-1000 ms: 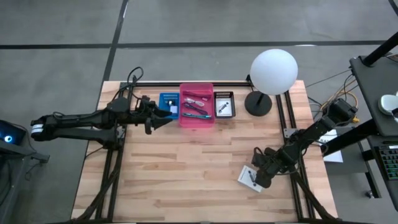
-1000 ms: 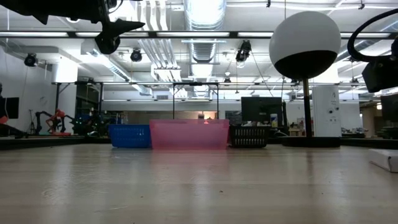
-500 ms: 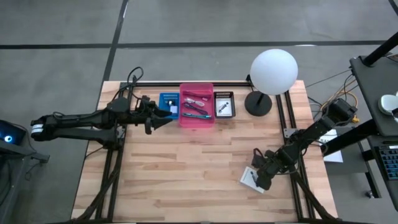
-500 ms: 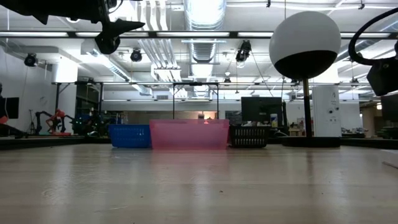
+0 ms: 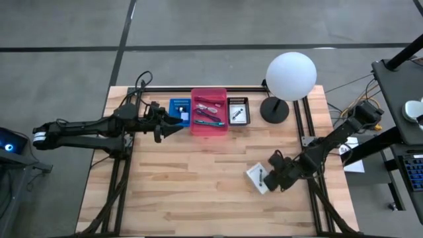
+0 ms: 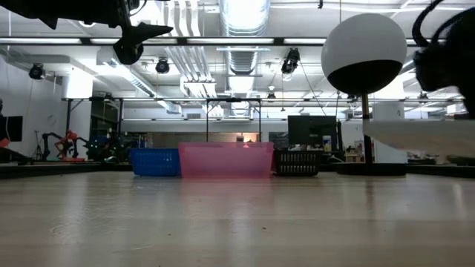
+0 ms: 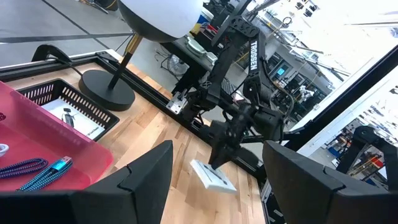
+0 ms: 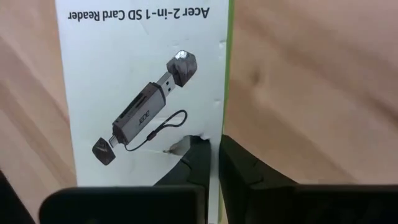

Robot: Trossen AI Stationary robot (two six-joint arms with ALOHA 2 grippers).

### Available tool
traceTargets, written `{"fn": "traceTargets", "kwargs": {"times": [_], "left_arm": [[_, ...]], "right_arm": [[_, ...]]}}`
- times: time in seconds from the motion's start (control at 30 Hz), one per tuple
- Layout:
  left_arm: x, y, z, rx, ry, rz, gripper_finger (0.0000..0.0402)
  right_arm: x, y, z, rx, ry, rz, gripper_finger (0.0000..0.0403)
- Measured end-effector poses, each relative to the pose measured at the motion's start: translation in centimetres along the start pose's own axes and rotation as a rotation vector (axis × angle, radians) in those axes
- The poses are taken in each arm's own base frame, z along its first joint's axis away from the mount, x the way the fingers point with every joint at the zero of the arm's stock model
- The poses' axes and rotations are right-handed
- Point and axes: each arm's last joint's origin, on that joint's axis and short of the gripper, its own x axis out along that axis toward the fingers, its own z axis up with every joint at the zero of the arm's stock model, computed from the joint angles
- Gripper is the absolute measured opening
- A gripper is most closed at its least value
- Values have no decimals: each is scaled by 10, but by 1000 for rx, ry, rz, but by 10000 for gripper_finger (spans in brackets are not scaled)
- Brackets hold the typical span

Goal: Pick and place items into bin
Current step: Put the white card reader box into the black bin

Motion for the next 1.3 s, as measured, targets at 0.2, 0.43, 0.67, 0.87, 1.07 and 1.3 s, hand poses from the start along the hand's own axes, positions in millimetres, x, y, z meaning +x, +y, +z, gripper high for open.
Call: {"fn": "traceTargets", "kwargs": {"times": [0.2, 0.43, 0.67, 0.87, 1.07, 1.3], "left_arm": [[0, 0, 0, 1, 0, 0, 232], [0, 0, 0, 3, 0, 0, 232], [0, 0, 0, 3, 0, -1, 232], [0, 0, 0, 4, -1, -1, 232], [0, 0, 0, 4, -1, -1, 232], [0, 0, 0, 4, -1, -1, 232]], "right_arm": [[-6, 9, 27, 106, -246, 118, 9], [-4, 12, 72, 145, -461, 137, 9], [-4, -5, 124, 377, -617, 114, 9], [-7, -16, 160, 470, -727, 97, 9], [-8, -13, 186, 442, -764, 24, 9], [11, -8, 208, 413, -700, -145, 9]]}}
